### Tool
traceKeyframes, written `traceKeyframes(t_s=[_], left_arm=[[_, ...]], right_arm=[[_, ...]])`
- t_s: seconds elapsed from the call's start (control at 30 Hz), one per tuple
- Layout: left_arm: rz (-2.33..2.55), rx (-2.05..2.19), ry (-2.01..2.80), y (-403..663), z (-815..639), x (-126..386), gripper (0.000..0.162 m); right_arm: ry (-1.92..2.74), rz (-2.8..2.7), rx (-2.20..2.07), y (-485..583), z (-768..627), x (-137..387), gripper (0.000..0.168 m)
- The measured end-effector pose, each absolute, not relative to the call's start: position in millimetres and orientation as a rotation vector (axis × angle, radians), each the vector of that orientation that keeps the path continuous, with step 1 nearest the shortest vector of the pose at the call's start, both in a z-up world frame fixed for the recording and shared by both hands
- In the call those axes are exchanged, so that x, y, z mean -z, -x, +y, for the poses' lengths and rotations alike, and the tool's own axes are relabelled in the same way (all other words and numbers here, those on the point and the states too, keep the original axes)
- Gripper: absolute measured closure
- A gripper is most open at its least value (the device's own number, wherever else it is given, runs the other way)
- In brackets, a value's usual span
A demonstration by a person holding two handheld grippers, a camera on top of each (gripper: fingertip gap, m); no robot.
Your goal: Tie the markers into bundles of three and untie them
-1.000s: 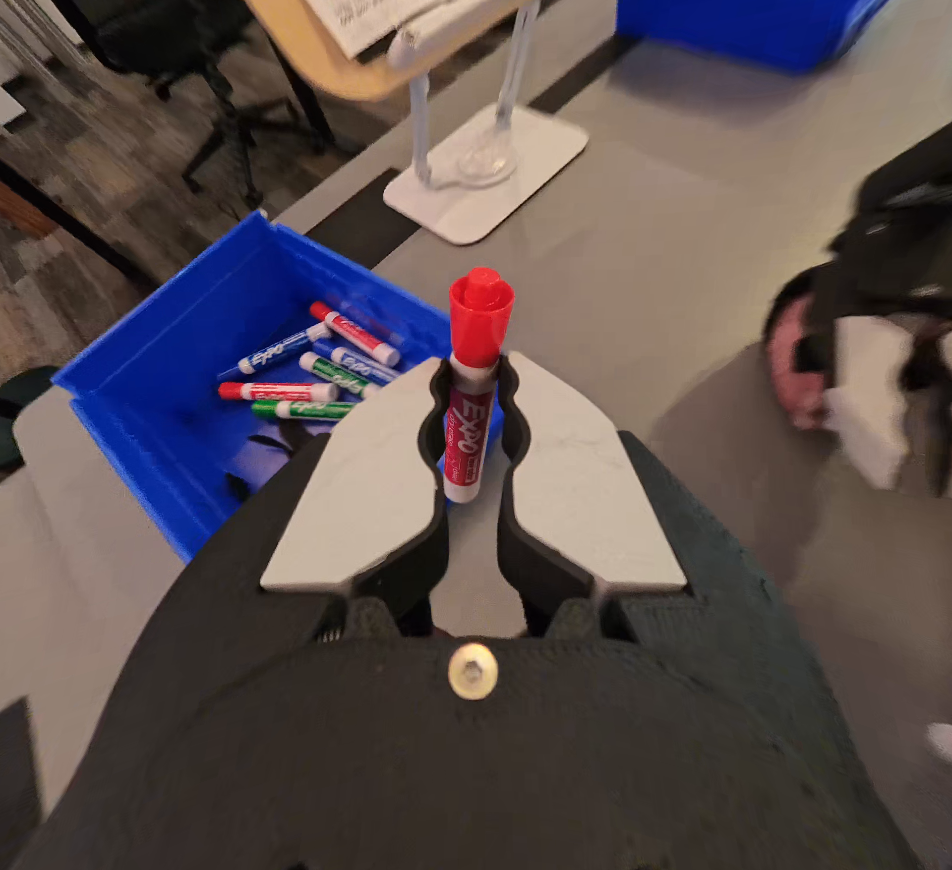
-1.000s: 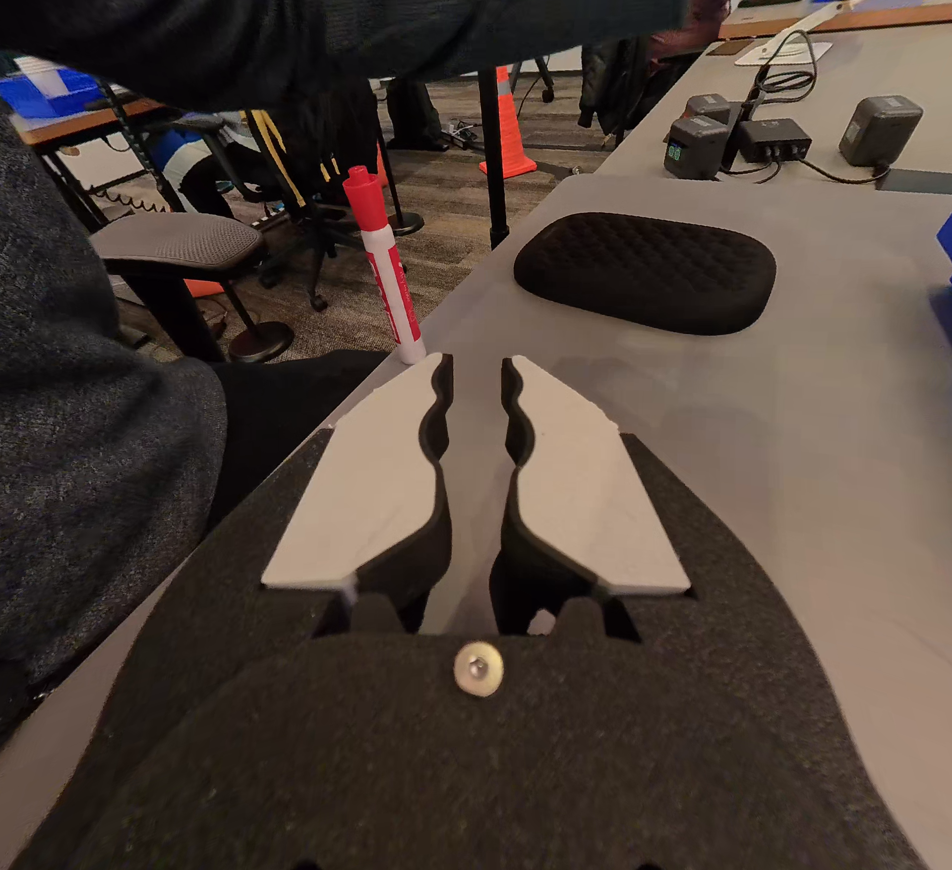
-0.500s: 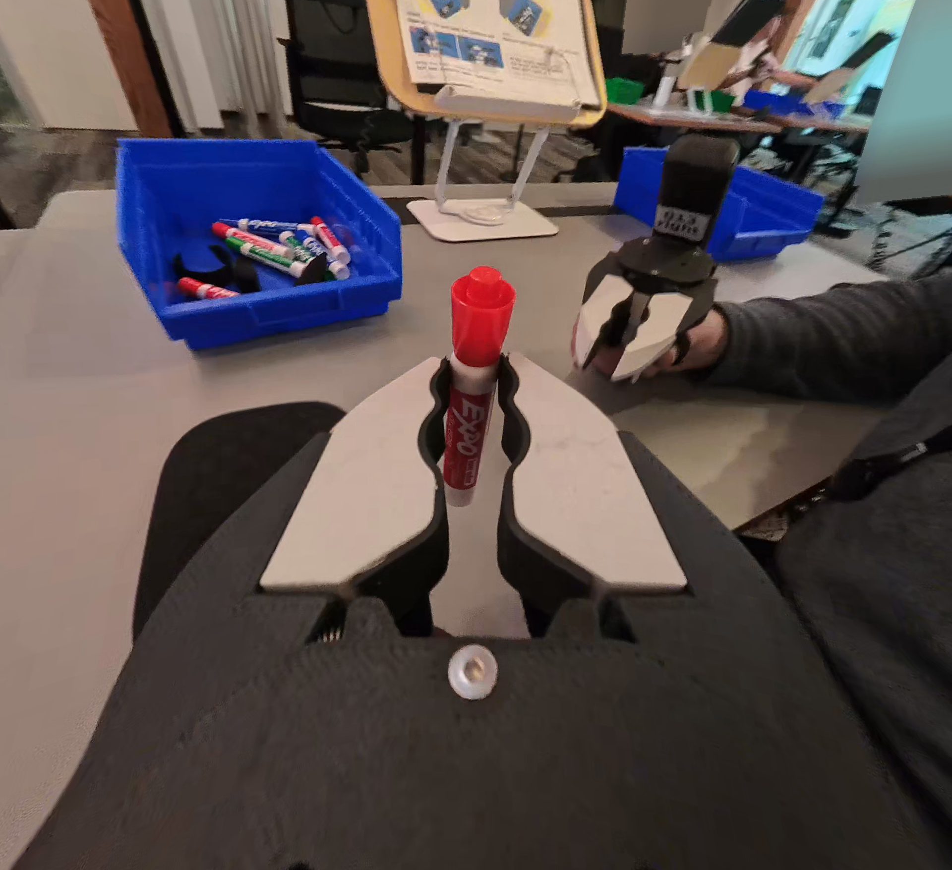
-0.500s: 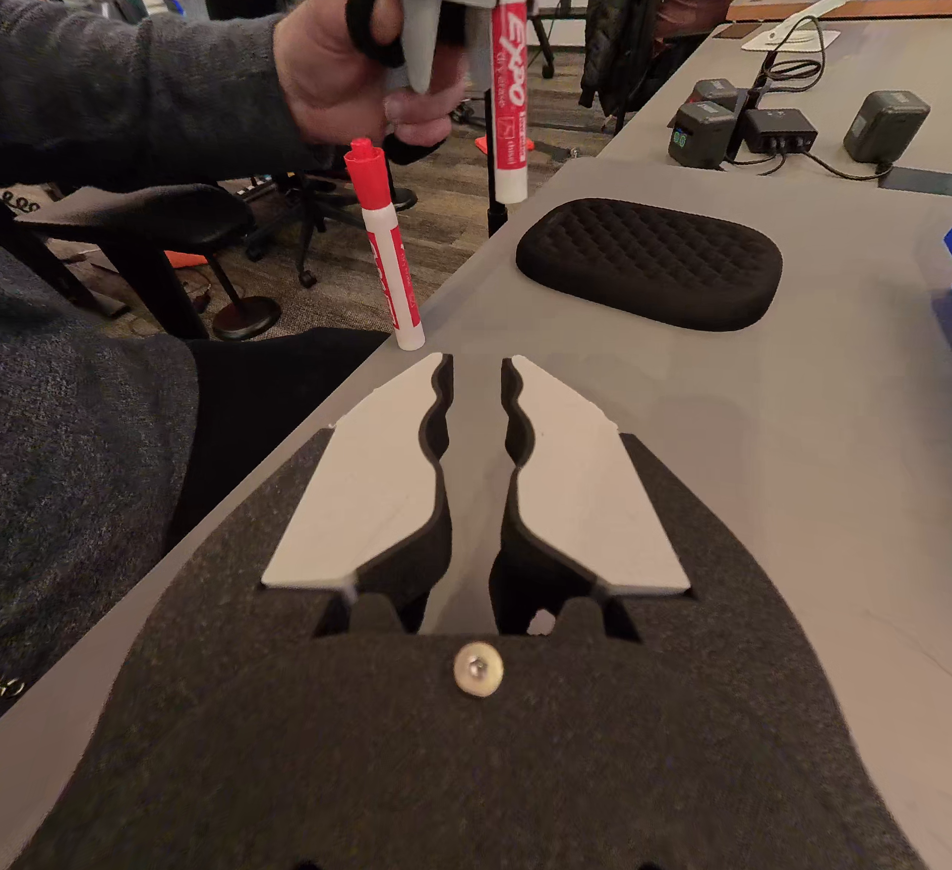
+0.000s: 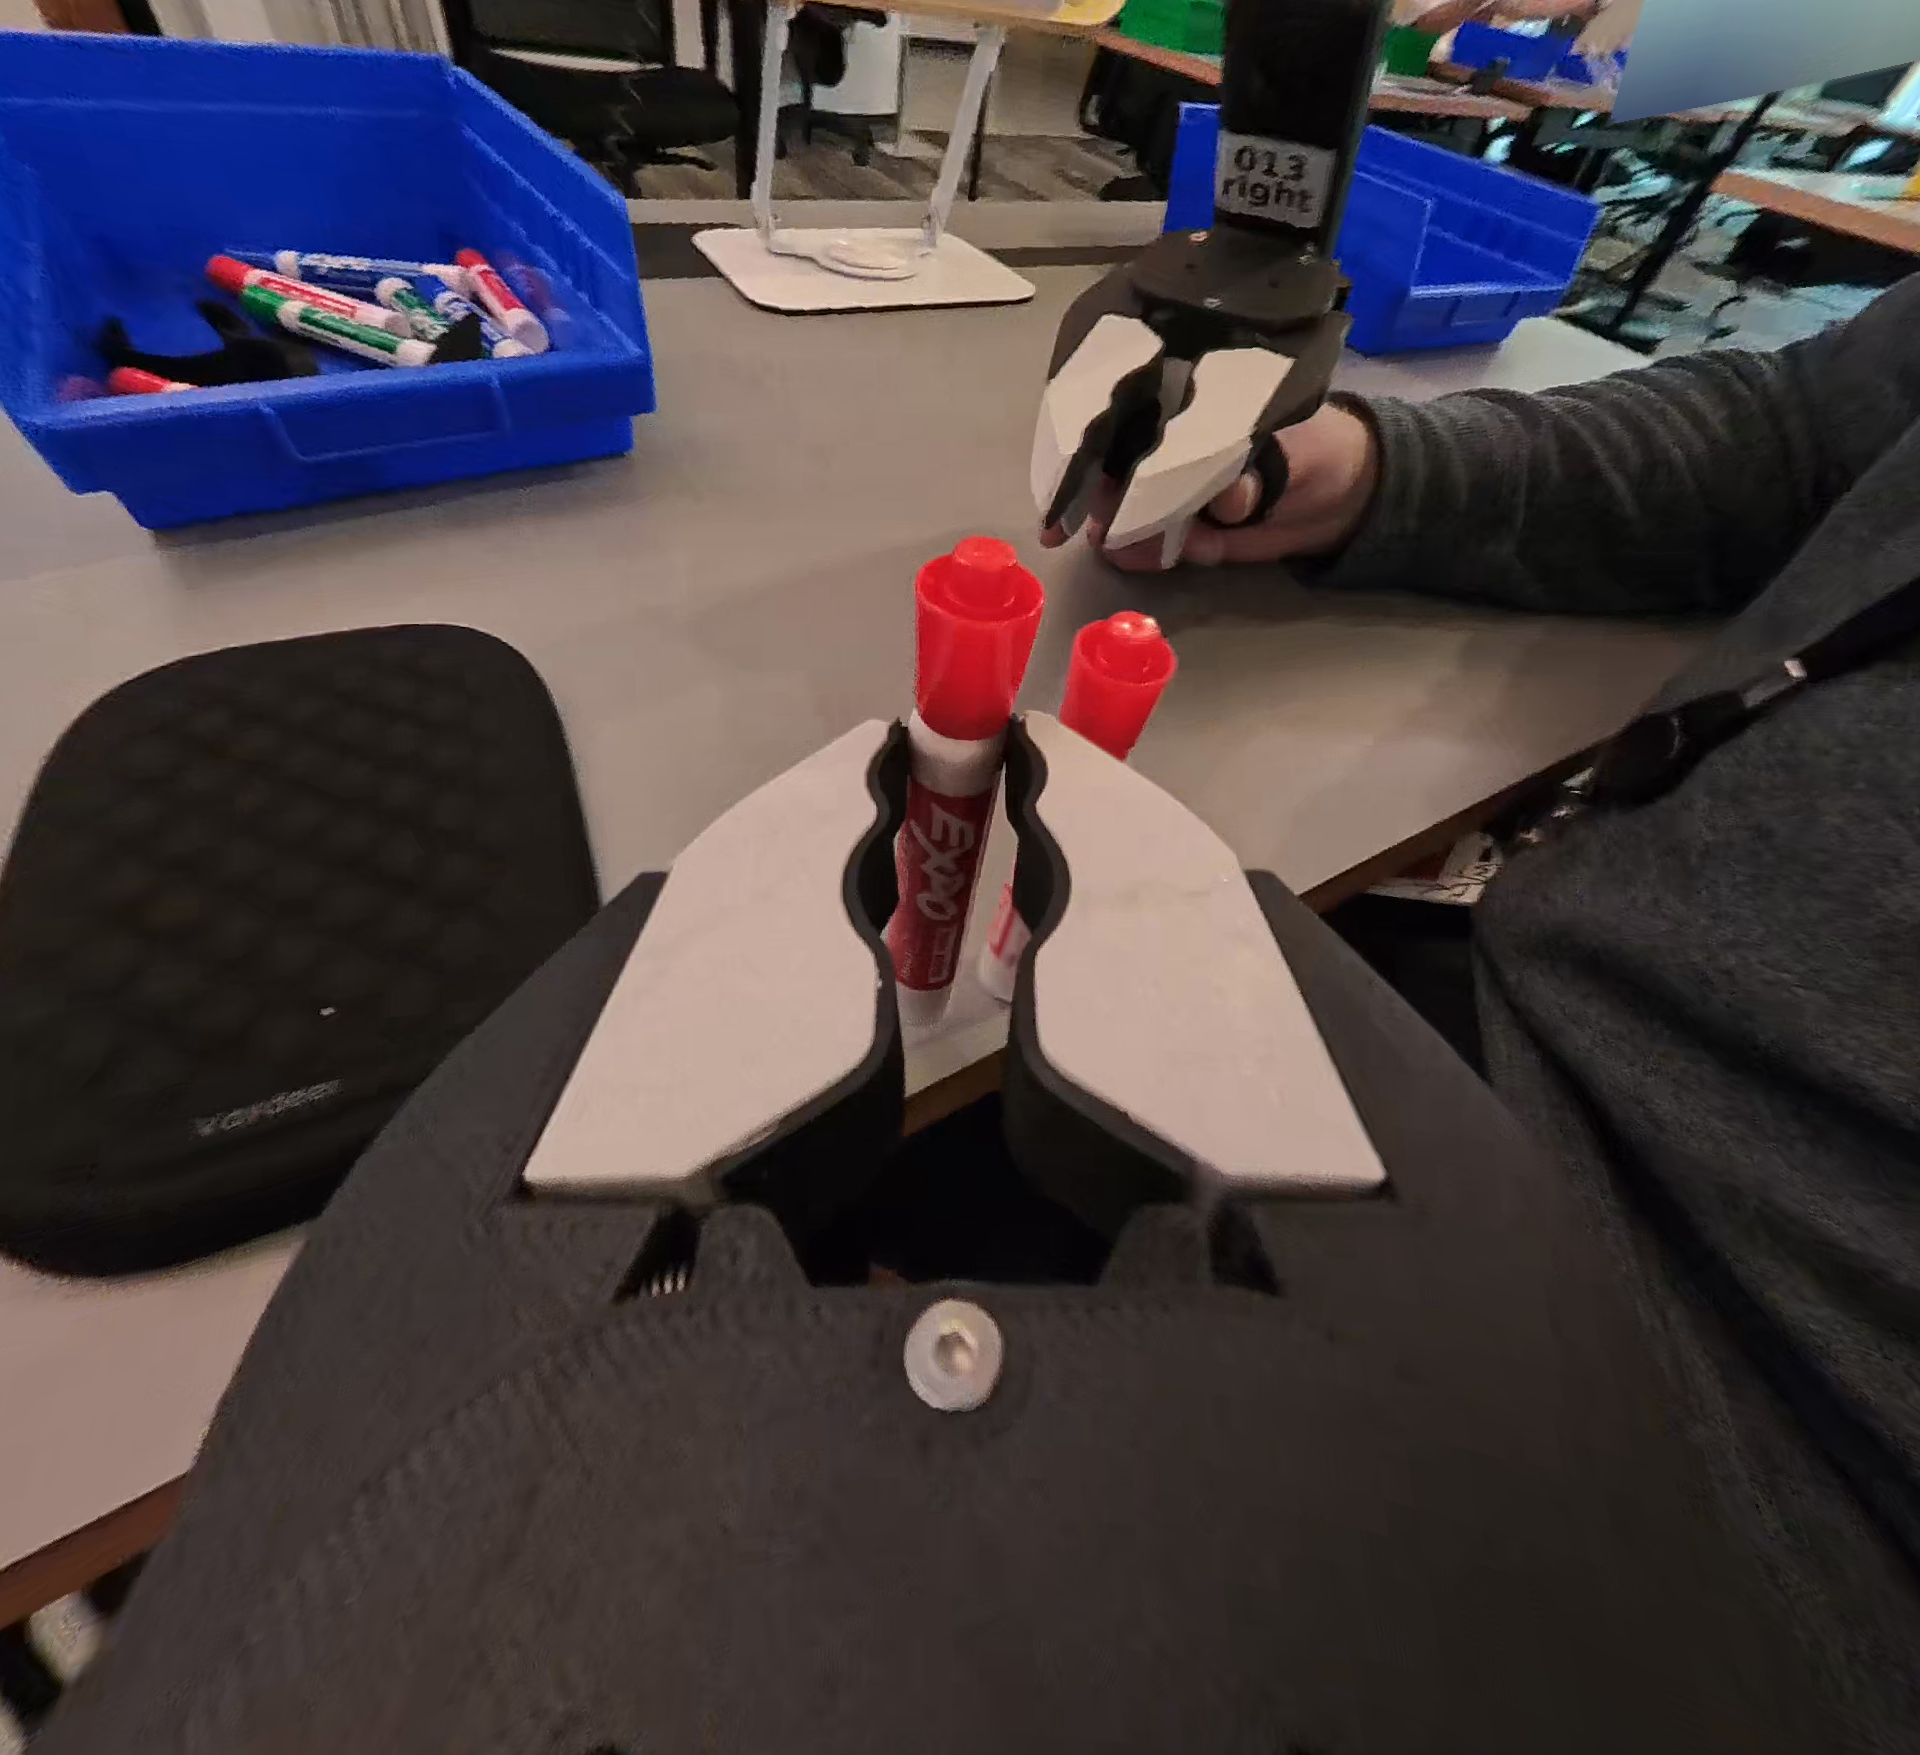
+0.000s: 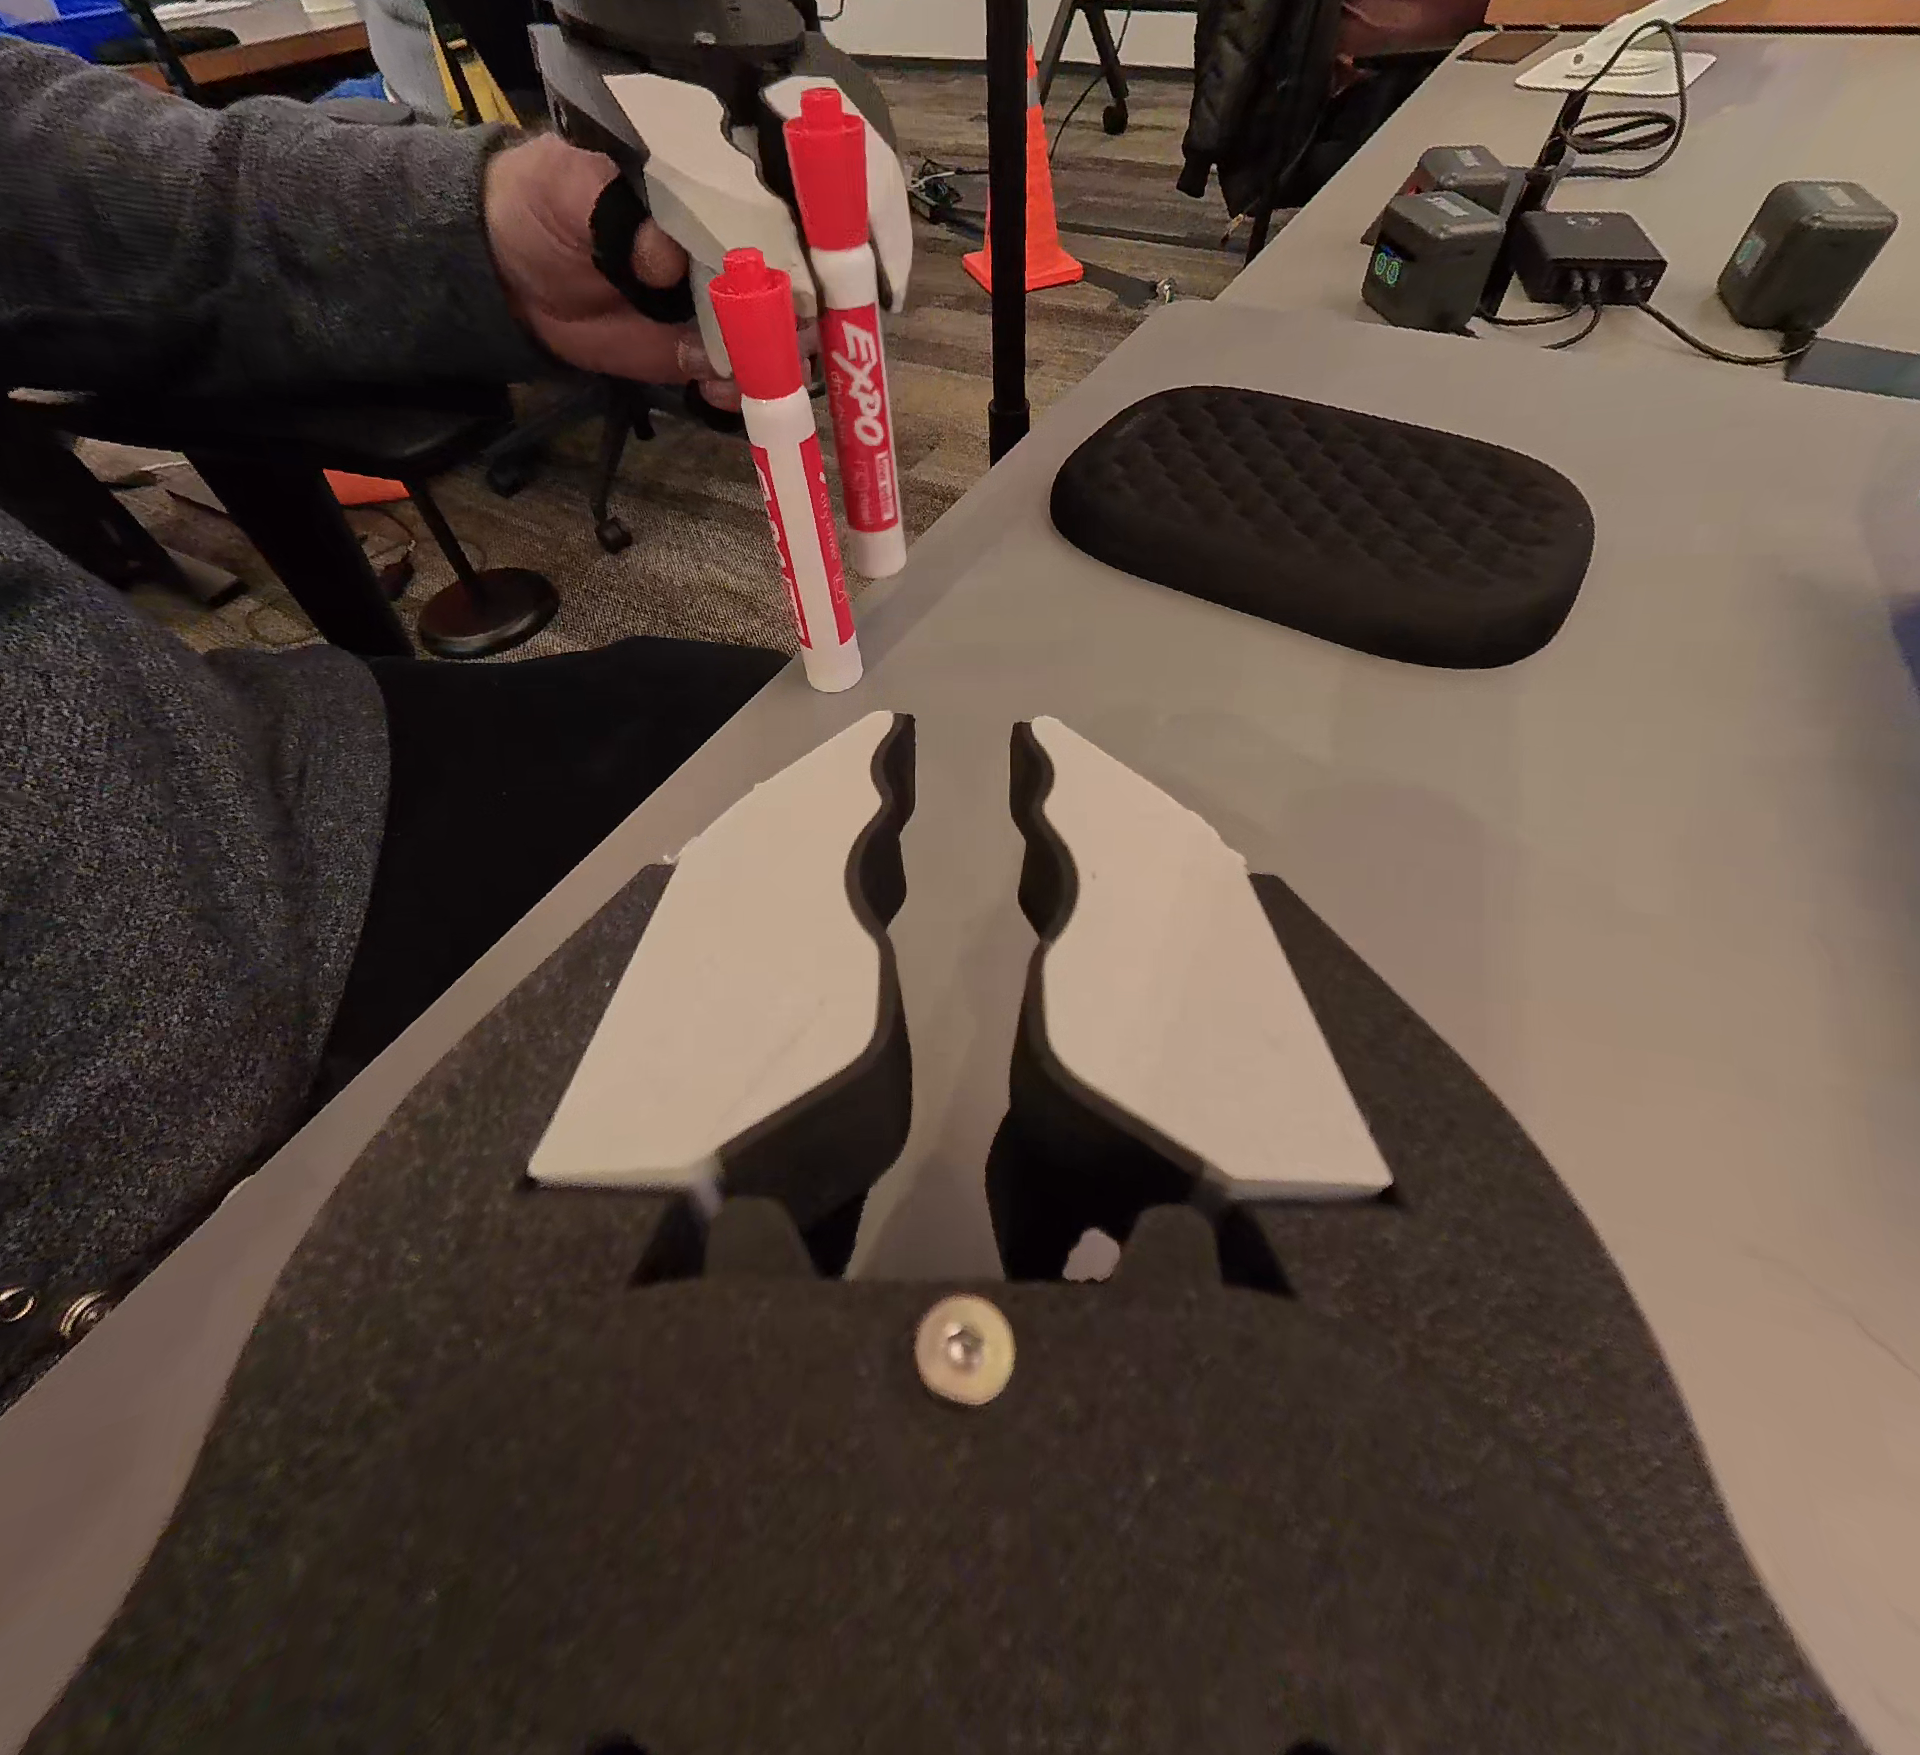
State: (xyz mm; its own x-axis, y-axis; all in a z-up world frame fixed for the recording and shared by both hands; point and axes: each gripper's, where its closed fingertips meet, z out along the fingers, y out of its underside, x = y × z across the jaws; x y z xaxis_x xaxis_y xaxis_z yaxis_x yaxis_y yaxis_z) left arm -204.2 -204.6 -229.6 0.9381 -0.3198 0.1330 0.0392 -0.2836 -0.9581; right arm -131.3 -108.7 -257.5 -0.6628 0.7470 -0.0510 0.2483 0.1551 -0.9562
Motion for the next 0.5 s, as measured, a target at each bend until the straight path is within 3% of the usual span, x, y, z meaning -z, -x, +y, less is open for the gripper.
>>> traceKeyframes(t_s=[0.5], left_arm=[[0.250,0.444,1.813,198,-206,243,0.144]], right_arm=[[0.935,-2.013,-1.520,130,-110,258,0.152]])
